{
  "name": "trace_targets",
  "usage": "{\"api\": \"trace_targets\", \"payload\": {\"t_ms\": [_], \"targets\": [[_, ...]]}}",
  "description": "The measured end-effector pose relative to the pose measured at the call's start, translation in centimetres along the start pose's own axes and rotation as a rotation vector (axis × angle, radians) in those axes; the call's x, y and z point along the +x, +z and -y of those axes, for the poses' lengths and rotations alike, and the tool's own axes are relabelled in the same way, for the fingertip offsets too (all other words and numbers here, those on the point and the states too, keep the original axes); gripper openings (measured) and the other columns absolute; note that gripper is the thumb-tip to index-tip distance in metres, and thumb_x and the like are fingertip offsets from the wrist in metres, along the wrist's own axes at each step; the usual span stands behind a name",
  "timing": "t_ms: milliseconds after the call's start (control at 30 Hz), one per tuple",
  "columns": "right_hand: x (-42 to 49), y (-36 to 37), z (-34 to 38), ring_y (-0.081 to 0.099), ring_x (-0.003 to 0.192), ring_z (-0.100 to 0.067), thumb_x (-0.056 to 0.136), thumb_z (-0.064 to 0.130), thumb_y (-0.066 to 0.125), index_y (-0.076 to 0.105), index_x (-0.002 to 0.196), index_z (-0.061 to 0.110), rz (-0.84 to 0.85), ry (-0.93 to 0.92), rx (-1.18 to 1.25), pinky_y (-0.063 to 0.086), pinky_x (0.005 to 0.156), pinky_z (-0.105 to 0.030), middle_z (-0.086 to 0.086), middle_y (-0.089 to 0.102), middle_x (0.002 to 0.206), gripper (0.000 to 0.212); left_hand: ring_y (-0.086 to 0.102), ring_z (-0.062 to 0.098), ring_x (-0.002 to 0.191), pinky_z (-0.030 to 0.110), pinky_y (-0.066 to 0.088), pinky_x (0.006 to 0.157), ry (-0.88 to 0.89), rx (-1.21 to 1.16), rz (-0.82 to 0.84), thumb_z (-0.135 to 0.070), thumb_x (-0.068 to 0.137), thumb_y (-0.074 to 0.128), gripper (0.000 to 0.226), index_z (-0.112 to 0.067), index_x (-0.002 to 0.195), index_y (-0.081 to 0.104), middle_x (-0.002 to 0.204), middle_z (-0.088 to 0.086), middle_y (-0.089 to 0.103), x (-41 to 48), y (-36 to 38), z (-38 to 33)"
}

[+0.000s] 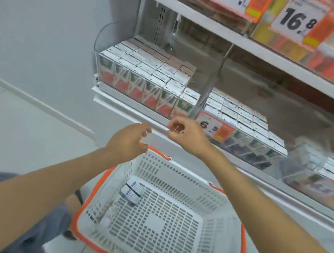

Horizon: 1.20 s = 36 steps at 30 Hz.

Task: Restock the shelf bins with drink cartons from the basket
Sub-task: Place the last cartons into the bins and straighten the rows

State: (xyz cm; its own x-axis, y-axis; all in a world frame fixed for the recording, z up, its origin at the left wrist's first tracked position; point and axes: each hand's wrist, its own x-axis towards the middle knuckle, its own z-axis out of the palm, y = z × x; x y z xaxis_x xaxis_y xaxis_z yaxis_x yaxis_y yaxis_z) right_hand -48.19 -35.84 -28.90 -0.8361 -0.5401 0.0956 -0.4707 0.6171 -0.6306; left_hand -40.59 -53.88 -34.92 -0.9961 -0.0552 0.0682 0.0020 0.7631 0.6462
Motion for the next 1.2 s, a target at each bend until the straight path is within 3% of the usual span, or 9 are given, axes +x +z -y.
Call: {"api": "trace_targets", "payload": {"t_ms": [200,367,467,600,733,867,1000,1100,1200], "targets": [[-6.8,12.0,-10.3,0.058,0.107,-0.022,0.086,0.024,0.073,0.058,0.124,0.013,0.544,0.362,-0.045,0.046,0.091,-0.031,-0.005,0.058,0.122,0.042,0.049,0.014,0.107,0.027,0.037,0.091,-0.150,0.032,0.239,-0.028,0.082,0.073,0.046,-0.023,0.124,0.055,0.122,-0.001,0.055,-4.6,5.5,6.4],[-8.1,21.2,-15.2,0.034,0.140,-0.023,0.083,0.032,0.076,0.032,0.150,0.015,0.595,0.522,0.063,0.035,0.105,-0.027,-0.006,0.029,0.155,0.082,0.048,0.005,0.084,0.023,0.035,0.078,-0.224,0.005,0.215,-0.026,0.083,0.073,0.041,-0.024,0.121,0.056,0.097,-0.013,0.045,-6.2,6.4,9.6],[-7.0,25.9,-17.0,0.017,0.148,-0.025,0.079,0.049,0.075,0.014,0.155,0.015,0.604,0.516,-0.070,0.022,0.119,-0.043,-0.008,0.015,0.161,0.103,0.049,0.003,0.086,0.022,0.038,0.078,-0.259,-0.045,0.210,-0.025,0.086,0.070,0.038,-0.027,0.121,0.056,0.105,-0.012,0.051,-6.9,6.8,10.3],[-6.4,30.1,-18.6,0.003,0.150,-0.028,0.076,0.057,0.073,-0.008,0.155,0.019,0.657,0.526,-0.112,0.017,0.120,-0.049,-0.007,0.001,0.164,0.120,0.053,0.006,0.090,0.024,0.045,0.081,-0.309,-0.105,0.168,-0.024,0.088,0.067,0.033,-0.029,0.119,0.056,0.108,-0.012,0.053,-6.6,7.2,10.2],[-7.6,31.4,-19.5,0.040,0.131,-0.028,0.074,0.047,0.076,0.021,0.148,0.011,0.537,0.513,-0.248,0.046,0.101,-0.043,-0.012,0.035,0.146,0.099,0.055,0.005,0.088,0.027,0.048,0.082,-0.330,-0.147,0.117,-0.020,0.089,0.066,0.029,-0.028,0.116,0.058,0.108,-0.011,0.056,-6.2,7.4,9.9],[-8.9,28.0,-18.9,0.073,0.081,-0.020,0.069,0.024,0.082,0.050,0.115,0.016,0.443,0.853,0.461,0.060,0.070,-0.036,-0.004,0.073,0.095,0.057,0.055,0.003,0.079,0.021,0.046,0.072,-0.301,-0.170,0.088,-0.017,0.088,0.064,0.025,-0.031,0.108,0.059,0.101,-0.015,0.057,-6.2,8.0,9.2],[-10.1,19.4,-17.1,0.071,0.097,-0.024,0.072,0.020,0.077,0.059,0.118,0.016,0.457,0.791,0.829,0.055,0.092,-0.038,-0.006,0.073,0.107,0.050,0.057,0.006,0.075,0.021,0.045,0.071,-0.394,-0.327,0.112,-0.017,0.084,0.071,0.034,-0.027,0.113,0.056,0.109,-0.010,0.056,-5.5,8.8,6.5],[-10.1,12.1,-14.3,0.067,0.103,-0.025,0.070,0.013,0.074,0.053,0.124,0.010,0.375,0.660,0.961,0.051,0.097,-0.040,-0.005,0.068,0.117,0.058,0.057,0.009,0.104,0.023,0.046,0.078,-0.571,-0.577,0.453,-0.030,0.074,0.082,0.080,-0.027,0.139,0.037,0.132,-0.011,0.042,-4.1,8.6,2.3],[-10.2,5.6,-11.1,0.064,0.106,-0.023,0.070,0.003,0.071,0.052,0.128,0.009,0.337,0.510,1.010,0.051,0.092,-0.036,-0.010,0.063,0.123,0.062,0.063,0.016,0.112,0.034,0.052,0.089,-0.414,-0.782,0.700,-0.023,0.075,0.083,0.067,-0.028,0.132,0.049,0.130,-0.007,0.060,-2.9,8.0,-3.3]]}}
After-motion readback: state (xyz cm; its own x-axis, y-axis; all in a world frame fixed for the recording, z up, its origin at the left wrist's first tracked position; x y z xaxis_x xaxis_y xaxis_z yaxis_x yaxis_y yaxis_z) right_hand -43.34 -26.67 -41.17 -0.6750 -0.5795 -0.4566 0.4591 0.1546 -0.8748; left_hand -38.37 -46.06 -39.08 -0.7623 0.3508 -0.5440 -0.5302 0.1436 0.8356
